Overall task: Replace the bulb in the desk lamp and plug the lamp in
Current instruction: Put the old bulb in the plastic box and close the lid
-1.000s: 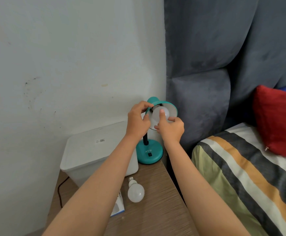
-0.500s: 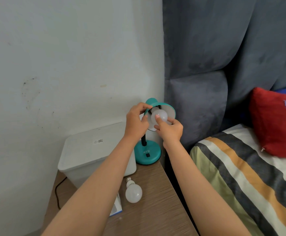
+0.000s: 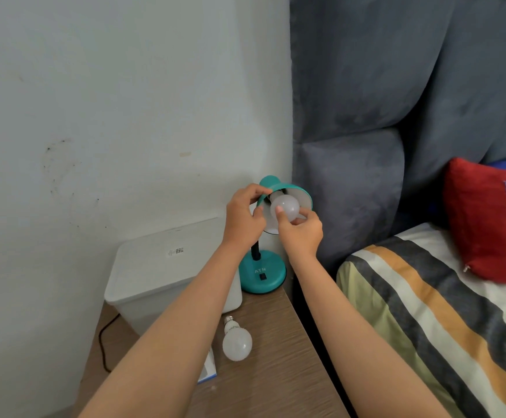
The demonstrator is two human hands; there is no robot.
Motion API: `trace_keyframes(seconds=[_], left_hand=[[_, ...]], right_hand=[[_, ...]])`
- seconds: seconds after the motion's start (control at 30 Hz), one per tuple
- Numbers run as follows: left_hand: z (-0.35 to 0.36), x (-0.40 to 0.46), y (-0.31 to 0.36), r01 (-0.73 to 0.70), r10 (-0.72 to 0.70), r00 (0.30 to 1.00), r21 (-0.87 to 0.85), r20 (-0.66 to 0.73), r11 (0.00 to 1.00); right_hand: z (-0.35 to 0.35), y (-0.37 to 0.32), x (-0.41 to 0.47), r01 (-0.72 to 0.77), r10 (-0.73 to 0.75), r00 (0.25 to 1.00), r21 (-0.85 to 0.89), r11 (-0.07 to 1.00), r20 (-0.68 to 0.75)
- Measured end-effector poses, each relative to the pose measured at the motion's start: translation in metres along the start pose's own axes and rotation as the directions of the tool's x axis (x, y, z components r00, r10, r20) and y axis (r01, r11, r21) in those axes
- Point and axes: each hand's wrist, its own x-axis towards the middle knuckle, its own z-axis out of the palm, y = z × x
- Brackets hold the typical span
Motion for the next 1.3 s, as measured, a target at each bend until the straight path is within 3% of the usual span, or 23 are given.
trace_keyframes(seconds=[0.23, 0.33, 0.43, 0.5, 0.57, 0.67, 0.73, 0.8, 0.9, 1.1, 1.3], left_hand=[[-0.016, -0.01, 0.008, 0.042, -0.04, 0.993, -0.02, 0.113, 0.999], [-0.042, -0.027, 0.003, 0.094, -0.094, 0.993, -0.006, 0.067, 0.996], [-0.079, -0.053, -0.024, 0.17, -0.162, 0.984, 0.112, -0.078, 0.979], [-0.106, -0.07, -0.045, 0.313, -0.29, 0.949, 0.267, -0.123, 0.912], [-0.133, -0.086, -0.062, 0.455, -0.423, 0.889, 0.424, -0.173, 0.783], [-0.168, -0.101, -0.085, 0.607, -0.611, 0.768, 0.52, -0.19, 0.601], [-0.186, -0.108, -0.099, 0.658, -0.699, 0.698, 0.523, -0.153, 0.542], [-0.195, -0.112, -0.108, 0.673, -0.732, 0.677, 0.47, -0.079, 0.571], [-0.196, -0.115, -0.112, 0.64, -0.694, 0.719, 0.4, -0.011, 0.656], [-0.199, -0.123, -0.11, 0.637, -0.662, 0.747, 0.345, -0.056, 0.69], [-0.198, -0.124, -0.106, 0.618, -0.624, 0.776, 0.309, -0.092, 0.723]], right_hand=[[-0.001, -0.001, -0.013, -0.088, 0.087, 0.996, 0.046, 0.995, 0.023], [-0.003, 0.008, -0.044, 0.073, -0.07, 0.997, 0.061, 0.995, -0.044], [0.008, 0.028, -0.073, 0.265, -0.255, 0.96, -0.086, 0.96, 0.113], [0.021, 0.037, -0.084, 0.377, -0.309, 0.894, -0.174, 0.91, 0.325], [0.036, 0.037, -0.086, 0.419, -0.255, 0.832, -0.257, 0.871, 0.492], [0.057, 0.033, -0.075, 0.417, -0.106, 0.784, -0.392, 0.82, 0.612], [0.066, 0.027, -0.066, 0.426, -0.052, 0.764, -0.442, 0.789, 0.643], [0.07, 0.022, -0.06, 0.404, -0.003, 0.721, -0.417, 0.814, 0.692], [0.072, 0.017, -0.055, 0.405, 0.033, 0.676, -0.408, 0.818, 0.736], [0.077, 0.022, -0.055, 0.391, 0.079, 0.691, -0.463, 0.795, 0.718], [0.076, 0.023, -0.057, 0.419, 0.033, 0.692, -0.439, 0.795, 0.721]])
